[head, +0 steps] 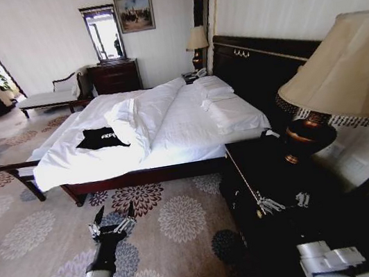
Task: Fold the clothes on the bed.
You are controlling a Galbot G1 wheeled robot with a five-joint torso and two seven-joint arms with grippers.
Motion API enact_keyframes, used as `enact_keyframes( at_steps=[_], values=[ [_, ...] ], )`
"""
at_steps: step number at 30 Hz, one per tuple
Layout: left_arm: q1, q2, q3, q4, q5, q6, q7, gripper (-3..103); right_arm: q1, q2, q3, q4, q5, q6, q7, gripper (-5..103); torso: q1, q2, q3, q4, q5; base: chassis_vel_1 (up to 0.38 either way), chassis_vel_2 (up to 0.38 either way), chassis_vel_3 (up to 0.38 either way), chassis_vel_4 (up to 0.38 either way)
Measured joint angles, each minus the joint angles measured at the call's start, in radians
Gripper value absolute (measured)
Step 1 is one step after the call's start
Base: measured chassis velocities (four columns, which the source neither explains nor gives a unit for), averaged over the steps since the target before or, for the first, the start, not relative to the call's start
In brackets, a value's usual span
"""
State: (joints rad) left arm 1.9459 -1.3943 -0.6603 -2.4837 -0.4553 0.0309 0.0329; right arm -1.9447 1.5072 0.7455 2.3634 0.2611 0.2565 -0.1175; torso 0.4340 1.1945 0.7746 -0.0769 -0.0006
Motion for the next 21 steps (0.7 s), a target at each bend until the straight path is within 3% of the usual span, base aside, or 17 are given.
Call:
enact_keyframes(
  at_steps=[6, 10, 13, 21],
  values=[
    [-0.008, 0.000, -0.012, 0.015, 0.008, 0.003, 0.008, 100, -0.007, -0.014, 0.011, 0.015, 0.012, 0.001, 0.001, 100, 0.000, 0.000, 0.000, 0.0000, -0.0002, 0.000, 0.000, 0.000, 0.000],
    [-0.018, -0.001, -0.021, 0.013, 0.079, -0.002, 0.008, 100, -0.009, -0.025, 0.016, 0.013, 0.015, -0.003, 0.024, 100, 0.000, 0.000, 0.000, 0.0001, -0.0001, 0.000, 0.000, 0.000, 0.000],
    [-0.026, -0.002, -0.039, 0.022, 0.178, -0.042, 0.007, 100, -0.009, -0.028, 0.030, 0.008, -0.020, -0.003, 0.025, 100, 0.000, 0.000, 0.000, 0.0000, -0.0002, 0.000, 0.000, 0.000, 0.000],
    [-0.014, -0.006, -0.030, 0.019, 0.146, -0.047, 0.005, 100, -0.018, -0.026, 0.017, 0.009, -0.028, -0.038, 0.025, 100, 0.000, 0.000, 0.000, 0.0001, -0.0001, 0.000, 0.000, 0.000, 0.000]
  ],
)
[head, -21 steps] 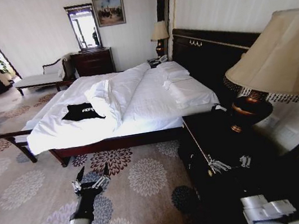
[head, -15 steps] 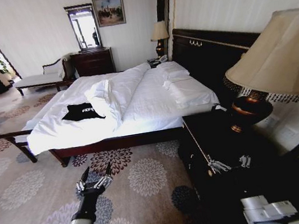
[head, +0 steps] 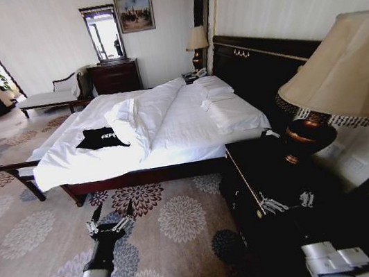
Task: Fold the clothes on the bed.
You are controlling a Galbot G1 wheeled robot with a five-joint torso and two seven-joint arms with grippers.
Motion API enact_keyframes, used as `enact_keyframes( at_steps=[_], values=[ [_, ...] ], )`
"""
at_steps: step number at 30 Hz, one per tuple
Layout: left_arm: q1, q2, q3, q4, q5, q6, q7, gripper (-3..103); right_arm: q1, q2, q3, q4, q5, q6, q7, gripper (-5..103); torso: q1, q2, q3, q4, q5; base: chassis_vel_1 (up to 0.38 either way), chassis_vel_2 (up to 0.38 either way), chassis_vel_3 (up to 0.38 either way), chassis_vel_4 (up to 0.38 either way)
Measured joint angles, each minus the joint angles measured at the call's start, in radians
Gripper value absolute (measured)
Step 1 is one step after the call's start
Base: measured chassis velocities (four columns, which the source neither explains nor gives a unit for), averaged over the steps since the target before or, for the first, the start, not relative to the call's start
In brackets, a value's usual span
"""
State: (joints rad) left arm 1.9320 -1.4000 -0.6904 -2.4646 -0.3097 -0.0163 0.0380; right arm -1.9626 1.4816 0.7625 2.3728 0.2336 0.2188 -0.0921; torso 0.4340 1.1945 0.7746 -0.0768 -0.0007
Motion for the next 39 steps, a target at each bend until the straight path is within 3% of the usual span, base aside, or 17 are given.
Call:
enact_keyframes(
  at_steps=[18, 39],
  values=[
    [-0.001, 0.023, -0.002, -0.011, -0.027, -0.006, -0.001, 100, -0.012, 0.052, -0.018, 0.000, -0.033, 0.023, -0.021, 100, 0.000, 0.000, 0.000, 0.0000, -0.0001, -0.002, 0.009, 0.004, -0.004],
    [0.000, 0.003, 0.032, 0.012, 0.013, -0.023, -0.002, 100, -0.009, 0.062, -0.012, -0.023, -0.030, 0.053, -0.044, 100, 0.000, 0.000, 0.000, 0.0000, 0.0002, -0.123, 0.129, 0.143, -0.133]
  ],
)
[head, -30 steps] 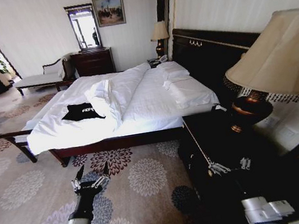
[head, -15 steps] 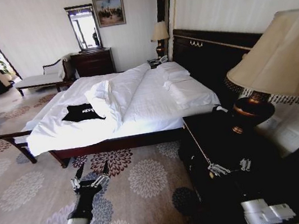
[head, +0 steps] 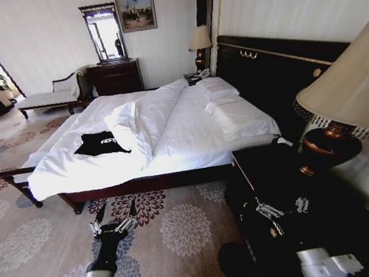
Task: Fold the clothes on the bed.
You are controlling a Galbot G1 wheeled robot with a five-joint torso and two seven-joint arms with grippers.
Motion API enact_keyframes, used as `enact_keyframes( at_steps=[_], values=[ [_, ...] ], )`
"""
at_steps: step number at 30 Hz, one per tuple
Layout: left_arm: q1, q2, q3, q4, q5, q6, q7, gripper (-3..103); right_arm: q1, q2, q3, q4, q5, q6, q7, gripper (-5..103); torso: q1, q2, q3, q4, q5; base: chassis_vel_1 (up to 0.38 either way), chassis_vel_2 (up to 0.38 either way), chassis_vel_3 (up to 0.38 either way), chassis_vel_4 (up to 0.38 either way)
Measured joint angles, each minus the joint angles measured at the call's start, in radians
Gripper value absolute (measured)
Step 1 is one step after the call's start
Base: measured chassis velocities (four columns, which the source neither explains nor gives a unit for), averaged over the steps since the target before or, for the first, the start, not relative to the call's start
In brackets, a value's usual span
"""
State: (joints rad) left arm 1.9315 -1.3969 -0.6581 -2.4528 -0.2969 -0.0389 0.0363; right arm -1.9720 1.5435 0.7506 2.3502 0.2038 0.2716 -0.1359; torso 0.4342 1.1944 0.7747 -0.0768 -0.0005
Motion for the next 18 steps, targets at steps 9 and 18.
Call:
enact_keyframes(
  at_steps=[9, 18],
  values=[
    [0.005, 0.001, -0.017, 0.000, -0.011, -0.007, 0.037, 100, 0.012, 0.000, -0.005, -0.005, 0.007, -0.001, 0.000, 100, 0.000, 0.000, 0.000, 0.0000, -0.0003, -0.084, 0.089, 0.089, -0.089],
    [-0.005, 0.018, -0.032, 0.003, -0.032, -0.027, 0.066, 100, 0.057, -0.074, 0.044, -0.023, 0.144, -0.043, 0.023, 100, 0.000, 0.000, 0.000, 0.0001, -0.0001, -0.094, 0.090, 0.088, -0.099]
  ],
)
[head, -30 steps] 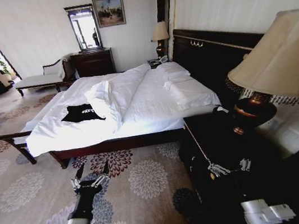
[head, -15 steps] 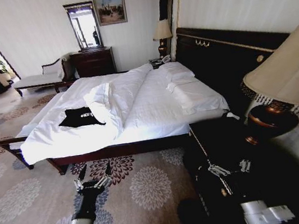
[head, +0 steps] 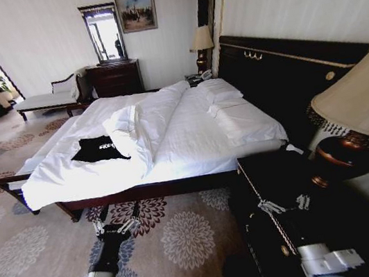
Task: Fold the clothes on the bed.
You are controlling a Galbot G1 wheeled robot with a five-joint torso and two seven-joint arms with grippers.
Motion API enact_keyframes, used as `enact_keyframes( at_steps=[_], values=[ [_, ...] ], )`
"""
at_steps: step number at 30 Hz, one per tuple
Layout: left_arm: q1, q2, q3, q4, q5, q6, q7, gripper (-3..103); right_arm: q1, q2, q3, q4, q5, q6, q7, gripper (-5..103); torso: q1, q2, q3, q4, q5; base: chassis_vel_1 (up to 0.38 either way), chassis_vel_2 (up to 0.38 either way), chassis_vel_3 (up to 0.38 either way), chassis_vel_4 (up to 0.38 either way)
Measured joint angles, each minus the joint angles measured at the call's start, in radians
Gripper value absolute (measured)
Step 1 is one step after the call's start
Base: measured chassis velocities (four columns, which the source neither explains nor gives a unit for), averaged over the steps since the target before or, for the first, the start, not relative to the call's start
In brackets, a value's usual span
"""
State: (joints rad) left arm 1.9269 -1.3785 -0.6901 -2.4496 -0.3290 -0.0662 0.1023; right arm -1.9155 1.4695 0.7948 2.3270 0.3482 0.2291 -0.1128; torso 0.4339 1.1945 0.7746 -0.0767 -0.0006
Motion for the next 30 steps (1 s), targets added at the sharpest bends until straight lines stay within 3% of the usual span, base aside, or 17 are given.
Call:
enact_keyframes(
  at_steps=[12, 30],
  values=[
    [-0.043, 0.089, -0.070, 0.016, -0.112, 0.056, 0.005, 100, 0.022, -0.067, 0.060, -0.037, 0.056, -0.004, 0.007, 100, 0.000, 0.000, 0.000, -0.0002, -0.0002, -0.093, 0.086, 0.090, -0.093],
    [-0.005, 0.047, -0.031, 0.009, -0.086, 0.040, 0.021, 100, 0.033, -0.071, 0.076, -0.061, 0.065, 0.007, 0.006, 100, 0.000, 0.000, 0.000, -0.0002, 0.0000, -0.104, 0.094, 0.099, -0.089]
  ],
)
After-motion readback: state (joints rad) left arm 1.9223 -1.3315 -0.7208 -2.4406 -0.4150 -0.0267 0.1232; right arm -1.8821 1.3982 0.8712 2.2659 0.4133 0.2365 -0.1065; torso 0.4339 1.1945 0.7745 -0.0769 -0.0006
